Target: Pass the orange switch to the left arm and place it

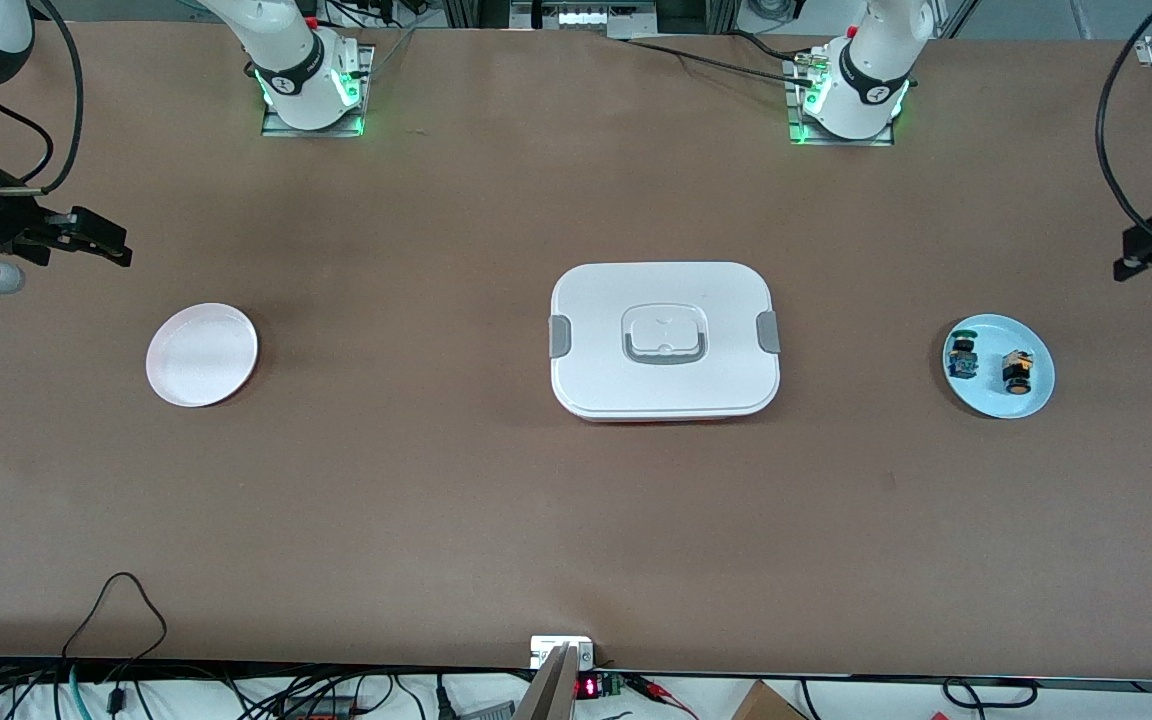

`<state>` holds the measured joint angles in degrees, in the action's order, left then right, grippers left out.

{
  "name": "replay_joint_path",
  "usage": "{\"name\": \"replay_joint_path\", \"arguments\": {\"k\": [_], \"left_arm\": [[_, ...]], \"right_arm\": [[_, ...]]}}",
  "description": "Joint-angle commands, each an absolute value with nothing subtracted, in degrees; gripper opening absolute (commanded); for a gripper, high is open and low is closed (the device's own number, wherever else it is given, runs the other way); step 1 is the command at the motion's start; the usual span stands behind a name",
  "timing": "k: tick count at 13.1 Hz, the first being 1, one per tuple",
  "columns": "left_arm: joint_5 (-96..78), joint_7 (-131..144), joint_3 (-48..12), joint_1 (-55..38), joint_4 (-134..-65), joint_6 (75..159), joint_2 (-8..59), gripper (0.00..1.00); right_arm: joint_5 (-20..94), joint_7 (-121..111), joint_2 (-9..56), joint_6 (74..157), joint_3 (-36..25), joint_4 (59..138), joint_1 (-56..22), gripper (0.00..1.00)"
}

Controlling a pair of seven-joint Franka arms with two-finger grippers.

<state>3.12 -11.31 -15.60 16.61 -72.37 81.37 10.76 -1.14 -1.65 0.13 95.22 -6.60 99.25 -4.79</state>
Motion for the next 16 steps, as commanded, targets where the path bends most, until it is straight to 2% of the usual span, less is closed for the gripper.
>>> {"name": "replay_joint_path", "arguments": {"k": [1, 3, 4, 7, 9, 10, 16], "left_arm": [[0.4, -7.4, -17.5, 16.8, -74.6, 81.2, 8.2, 1.00], [-0.7, -3.6, -16.8, 13.1, -79.3, 81.2, 4.0, 1.00], [-0.7, -2.6, -14.4, 10.7, -80.8, 81.2, 2.8, 1.00], [-2.4, -2.5, -2.1, 0.6, -86.1, 83.4, 0.9, 1.00], [-4.1, -2.2, 2.2, -1.6, -89.7, 85.7, -0.1, 1.00], [-4.1, -0.7, 2.3, -1.7, -91.2, 86.8, -0.8, 1.00], [-1.3, 1.7, 1.6, -1.5, -89.1, 86.7, 0.0, 1.00]], "right_arm": [[-1.7, -1.1, -0.8, 94.2, -6.2, 99.1, -4.7, 1.00], [-1.5, -1.1, -0.7, 94.0, -6.1, 97.9, -4.9, 1.00], [-1.5, -0.5, -0.8, 93.4, -6.1, 97.6, -5.0, 1.00], [-1.5, -0.8, -0.7, 93.2, -6.1, 97.2, -5.0, 1.00], [-1.6, -1.1, -0.6, 93.3, -6.1, 97.2, -5.3, 1.00], [-1.6, -1.2, -0.6, 93.2, -6.1, 97.2, -5.4, 1.00], [-1.8, -1.4, -0.2, 93.2, -6.0, 97.2, -5.4, 1.00]]}}
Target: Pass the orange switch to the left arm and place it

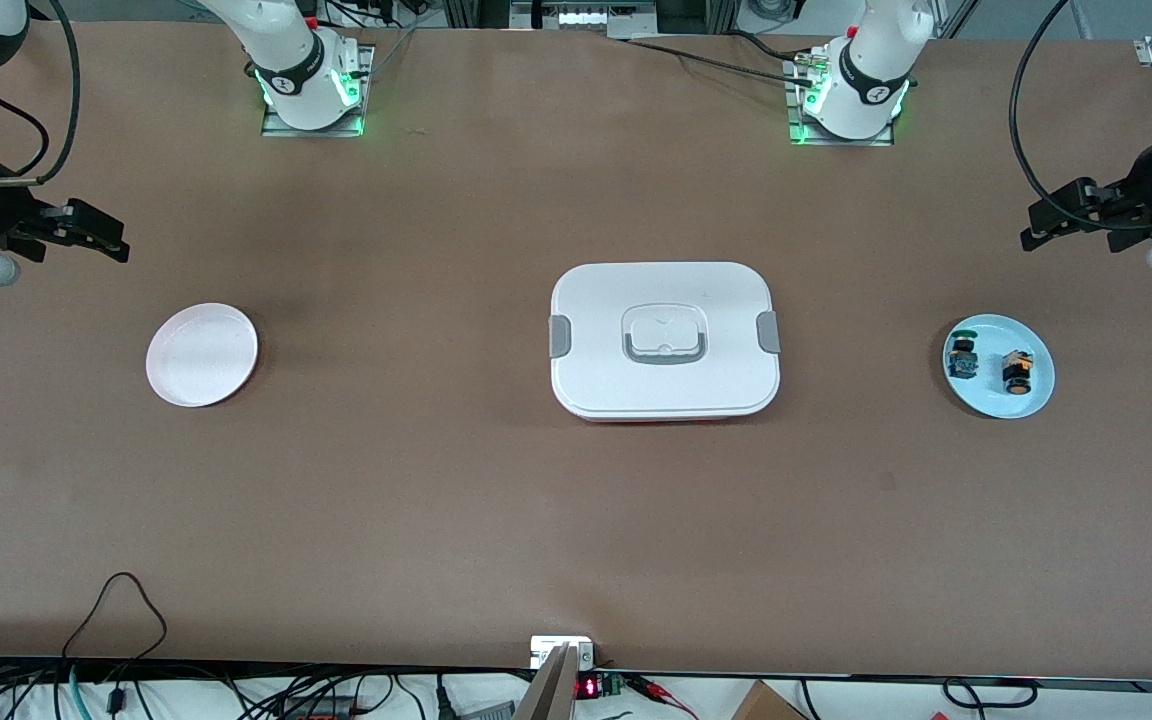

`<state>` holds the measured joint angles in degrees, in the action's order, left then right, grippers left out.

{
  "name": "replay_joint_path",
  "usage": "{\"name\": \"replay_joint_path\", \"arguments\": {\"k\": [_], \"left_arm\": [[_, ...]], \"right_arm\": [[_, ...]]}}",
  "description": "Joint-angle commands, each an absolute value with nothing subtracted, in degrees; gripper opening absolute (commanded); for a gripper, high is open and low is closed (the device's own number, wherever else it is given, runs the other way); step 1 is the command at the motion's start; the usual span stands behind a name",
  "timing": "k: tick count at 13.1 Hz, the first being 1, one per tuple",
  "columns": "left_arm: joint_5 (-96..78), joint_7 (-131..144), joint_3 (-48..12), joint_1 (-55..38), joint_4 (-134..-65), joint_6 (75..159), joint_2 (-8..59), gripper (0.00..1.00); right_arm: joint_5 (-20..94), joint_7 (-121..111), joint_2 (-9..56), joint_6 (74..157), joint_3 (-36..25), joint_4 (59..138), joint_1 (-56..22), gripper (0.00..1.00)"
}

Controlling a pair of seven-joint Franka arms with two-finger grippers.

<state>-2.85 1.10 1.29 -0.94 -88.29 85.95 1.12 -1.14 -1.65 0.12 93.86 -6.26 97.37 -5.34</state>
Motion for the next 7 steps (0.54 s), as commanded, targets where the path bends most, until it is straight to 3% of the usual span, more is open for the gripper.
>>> {"name": "replay_joint_path", "arguments": {"k": [1, 7], "left_arm": [[-0.5, 1.6, 1.5, -1.5, -88.9, 86.8, 0.2, 1.00], [-0.5, 1.9, 1.8, -1.1, -83.4, 86.3, 4.2, 1.00]], "right_arm": [[-1.8, -1.4, -0.2, 93.2, -6.0, 97.2, -5.4, 1.00], [-1.8, -1.4, -0.1, 93.2, -6.0, 97.2, -5.4, 1.00]]}}
